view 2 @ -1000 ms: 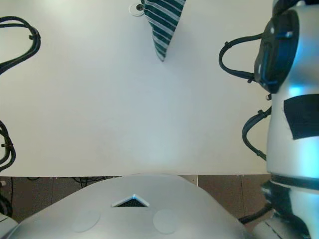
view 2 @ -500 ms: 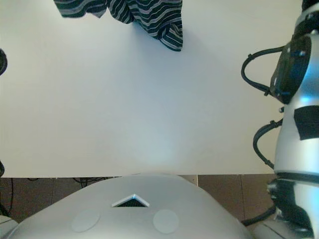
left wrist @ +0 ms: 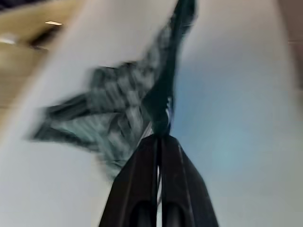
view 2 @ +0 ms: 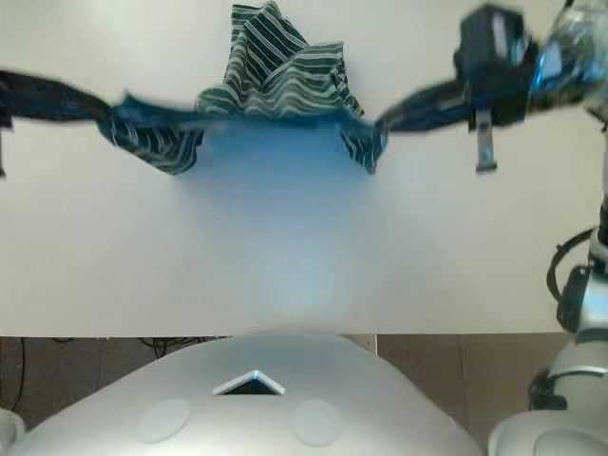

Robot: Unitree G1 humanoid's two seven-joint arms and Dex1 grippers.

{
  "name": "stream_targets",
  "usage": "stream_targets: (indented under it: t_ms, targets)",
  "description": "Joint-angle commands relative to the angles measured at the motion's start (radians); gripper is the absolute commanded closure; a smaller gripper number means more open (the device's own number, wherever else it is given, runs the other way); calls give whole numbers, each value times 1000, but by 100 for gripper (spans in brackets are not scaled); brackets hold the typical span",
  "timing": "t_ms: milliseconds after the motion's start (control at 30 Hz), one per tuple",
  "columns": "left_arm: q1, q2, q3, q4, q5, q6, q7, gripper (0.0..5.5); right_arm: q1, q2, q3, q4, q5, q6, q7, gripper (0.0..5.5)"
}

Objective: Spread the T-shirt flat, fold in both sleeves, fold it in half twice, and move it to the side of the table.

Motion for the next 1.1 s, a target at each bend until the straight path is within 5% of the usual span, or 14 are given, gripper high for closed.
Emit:
stream_targets:
  t_ms: [33,300,433,567,700,900,1100]
  targets:
    - [446,102,40,-489,-32,106,33,547,366,-185,59,-308,8,27,29,550]
    - [840,110,-68,-587,186,-18,209,507,633,-178,182,-347,-158,-56,-156,550]
    - [860,90,-32,-592,105,5,224,473,671,-175,157,-365,-112,-10,-216,475]
    - [693,43,67,-523,-109,95,249,473,623,-170,18,-395,129,128,-213,415]
    - [363,-65,82,-307,-292,241,386,473,252,-23,-94,-119,436,393,-340,415]
    - [126,-332,-119,-141,-150,223,713,473,-9,273,5,367,216,502,-788,415]
    - [116,-424,-247,-139,-46,146,796,473,-36,393,16,509,154,511,-861,345]
